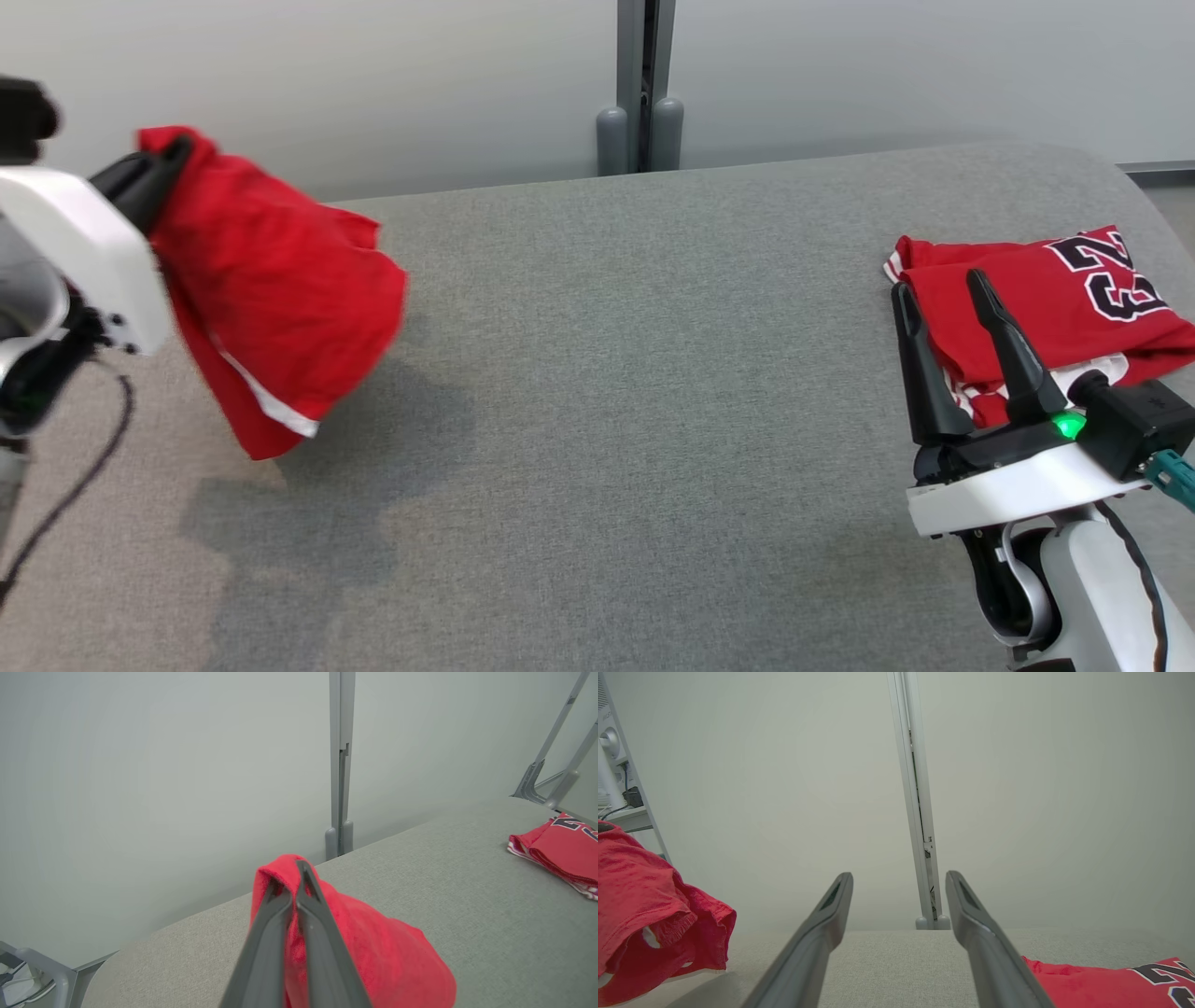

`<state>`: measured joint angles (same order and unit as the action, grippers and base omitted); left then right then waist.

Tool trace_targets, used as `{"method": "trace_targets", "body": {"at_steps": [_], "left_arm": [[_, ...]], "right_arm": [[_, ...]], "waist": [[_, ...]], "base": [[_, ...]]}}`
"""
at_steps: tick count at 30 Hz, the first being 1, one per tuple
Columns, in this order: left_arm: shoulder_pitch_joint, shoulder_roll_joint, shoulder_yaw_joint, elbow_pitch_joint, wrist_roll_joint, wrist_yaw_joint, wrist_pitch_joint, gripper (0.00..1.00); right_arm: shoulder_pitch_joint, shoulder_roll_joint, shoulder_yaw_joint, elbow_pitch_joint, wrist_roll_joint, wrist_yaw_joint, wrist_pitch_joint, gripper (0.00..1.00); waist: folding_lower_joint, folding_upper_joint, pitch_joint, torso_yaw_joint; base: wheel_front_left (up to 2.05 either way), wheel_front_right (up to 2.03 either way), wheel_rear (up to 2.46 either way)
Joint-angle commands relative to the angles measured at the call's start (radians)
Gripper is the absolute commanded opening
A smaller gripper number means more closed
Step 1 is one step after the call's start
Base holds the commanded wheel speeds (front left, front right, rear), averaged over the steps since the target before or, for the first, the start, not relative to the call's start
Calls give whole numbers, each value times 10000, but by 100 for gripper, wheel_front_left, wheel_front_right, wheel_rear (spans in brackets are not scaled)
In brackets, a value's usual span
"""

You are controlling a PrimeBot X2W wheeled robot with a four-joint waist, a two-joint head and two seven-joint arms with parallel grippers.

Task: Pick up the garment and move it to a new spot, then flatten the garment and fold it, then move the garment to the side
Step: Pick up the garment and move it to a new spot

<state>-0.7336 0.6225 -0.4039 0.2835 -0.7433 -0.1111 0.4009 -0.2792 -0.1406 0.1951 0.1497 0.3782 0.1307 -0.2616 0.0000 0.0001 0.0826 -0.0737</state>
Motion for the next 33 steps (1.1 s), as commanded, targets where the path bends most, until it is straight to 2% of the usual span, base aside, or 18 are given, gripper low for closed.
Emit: {"method": "trace_targets", "body": {"at_steps": [1,4,7,8,12,15,20,26,31,32,33], "left_arm": [[139,-148,-66,-590,-93,131,87,0],[145,-326,-176,-1290,-130,242,191,0],[285,-739,-428,-2470,-246,398,338,0],[285,-739,-428,-2470,-246,398,338,0],[413,-1239,-773,-3195,-194,547,275,0],[625,-1654,-1147,-3191,36,702,75,0],[961,-2591,-1801,-2216,458,662,-841,0],[1204,-3621,-2613,26,1057,405,-2276,0],[1215,-4280,-3181,2045,1183,110,-3027,0],[1163,-4387,-3266,2379,1190,63,-3172,8],[1093,-4488,-3343,2704,1204,23,-3292,50]], "right_arm": [[88,-51,-94,-21,5,1,-46,100],[132,-54,-143,-52,-21,1,-46,100],[154,-49,-215,-147,-44,1,-46,100],[154,-49,-215,-147,-44,1,-46,100],[128,-19,-221,-231,-45,1,-46,100],[100,14,-146,-219,-56,1,-46,100],[-23,50,-18,-133,-30,1,-46,100],[-166,28,22,-108,31,1,-46,100],[-197,-11,-2,-46,23,1,-46,100],[-196,-20,-11,-25,22,1,-46,100],[-191,-27,-11,-3,22,1,-46,100]], "waist": [[0,-1,-77,-72],[0,-1,-102,-121],[0,-1,-82,-241],[0,-1,-82,-241],[0,-1,31,-400],[0,-1,157,-545],[0,-1,405,-836],[0,-1,661,-1180],[0,-1,772,-1283],[0,-1,771,-1284],[0,-1,762,-1278]], "base": [[0,0,0],[0,0,0],[0,0,0],[0,0,0],[0,0,0],[0,0,0],[0,0,0],[0,0,0],[0,0,0],[0,0,0],[0,0,0]]}}
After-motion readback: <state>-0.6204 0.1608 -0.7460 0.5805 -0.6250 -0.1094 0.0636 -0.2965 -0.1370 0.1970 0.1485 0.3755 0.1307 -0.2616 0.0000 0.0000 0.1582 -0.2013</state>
